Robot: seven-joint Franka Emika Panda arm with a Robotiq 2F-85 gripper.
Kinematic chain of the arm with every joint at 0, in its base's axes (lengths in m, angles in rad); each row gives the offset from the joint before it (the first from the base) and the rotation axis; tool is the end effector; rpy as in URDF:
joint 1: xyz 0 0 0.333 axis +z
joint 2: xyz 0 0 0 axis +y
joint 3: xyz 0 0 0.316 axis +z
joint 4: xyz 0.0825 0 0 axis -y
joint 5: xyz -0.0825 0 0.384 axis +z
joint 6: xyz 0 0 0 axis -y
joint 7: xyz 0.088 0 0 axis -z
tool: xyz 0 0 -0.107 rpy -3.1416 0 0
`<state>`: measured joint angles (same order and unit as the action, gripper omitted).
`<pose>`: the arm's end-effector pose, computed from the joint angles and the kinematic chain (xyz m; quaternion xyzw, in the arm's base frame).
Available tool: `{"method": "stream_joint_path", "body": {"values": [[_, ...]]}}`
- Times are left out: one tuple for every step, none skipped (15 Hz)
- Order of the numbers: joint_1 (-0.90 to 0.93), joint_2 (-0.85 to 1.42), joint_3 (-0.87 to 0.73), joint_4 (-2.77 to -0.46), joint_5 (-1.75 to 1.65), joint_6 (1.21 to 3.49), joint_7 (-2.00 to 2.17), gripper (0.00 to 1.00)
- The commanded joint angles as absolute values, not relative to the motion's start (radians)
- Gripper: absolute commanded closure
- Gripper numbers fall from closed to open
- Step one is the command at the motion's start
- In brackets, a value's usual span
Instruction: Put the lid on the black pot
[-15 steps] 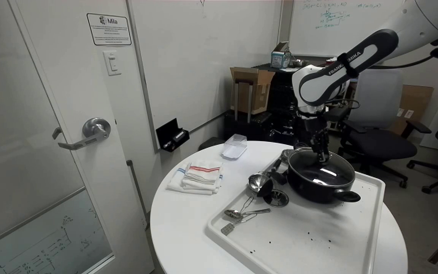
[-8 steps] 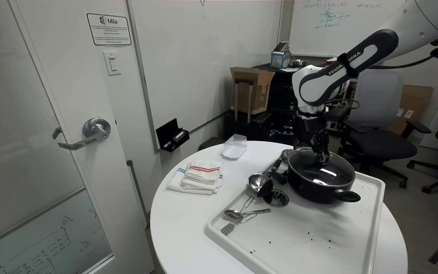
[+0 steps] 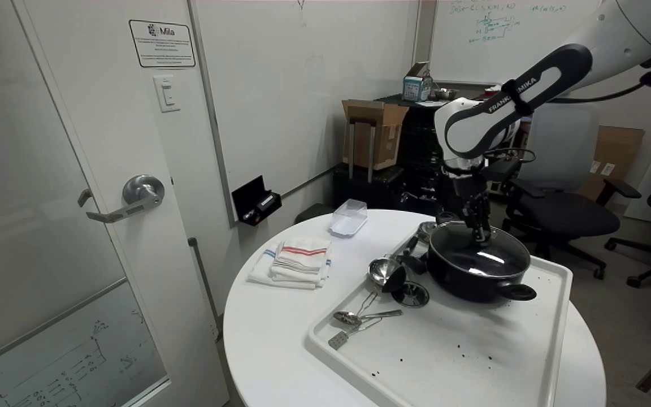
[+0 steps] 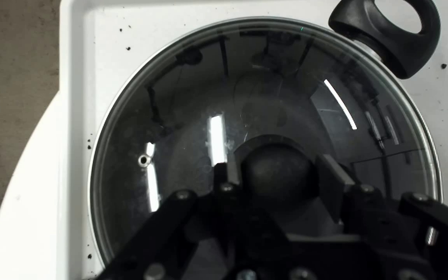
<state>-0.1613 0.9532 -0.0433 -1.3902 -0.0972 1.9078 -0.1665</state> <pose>0.6585 -0.1394 0.1066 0.9746 0.0121 -0.2229 0.0197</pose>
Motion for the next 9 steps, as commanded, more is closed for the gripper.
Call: {"method": "stream_joint_path", "body": {"values": [[-0.155,0.933,-0.047,-1.410,-0.091,1.890,-0.169,0.75],[-0.155,0.934,-0.047,-1.409,-0.091,1.888,-0.169,0.75],[-0.155,0.933,-0.047,-1.409,-0.090,1.887,-0.169,0.75],[-0.155,0.934,-0.047,-1.408,-0.089,1.885,-0.168,0.75],[-0.155,0.934,-0.047,-1.408,-0.089,1.884,-0.167,0.25],[-0.155,0.933,-0.047,-1.408,-0.089,1.884,-0.166,0.23],[-0.155,0.933,-0.047,-1.408,-0.089,1.882,-0.166,0.18],[-0.155,0.934,-0.047,-1.408,-0.089,1.880,-0.166,0.11],[-0.155,0.933,-0.047,-1.407,-0.089,1.879,-0.166,0.03]]}}
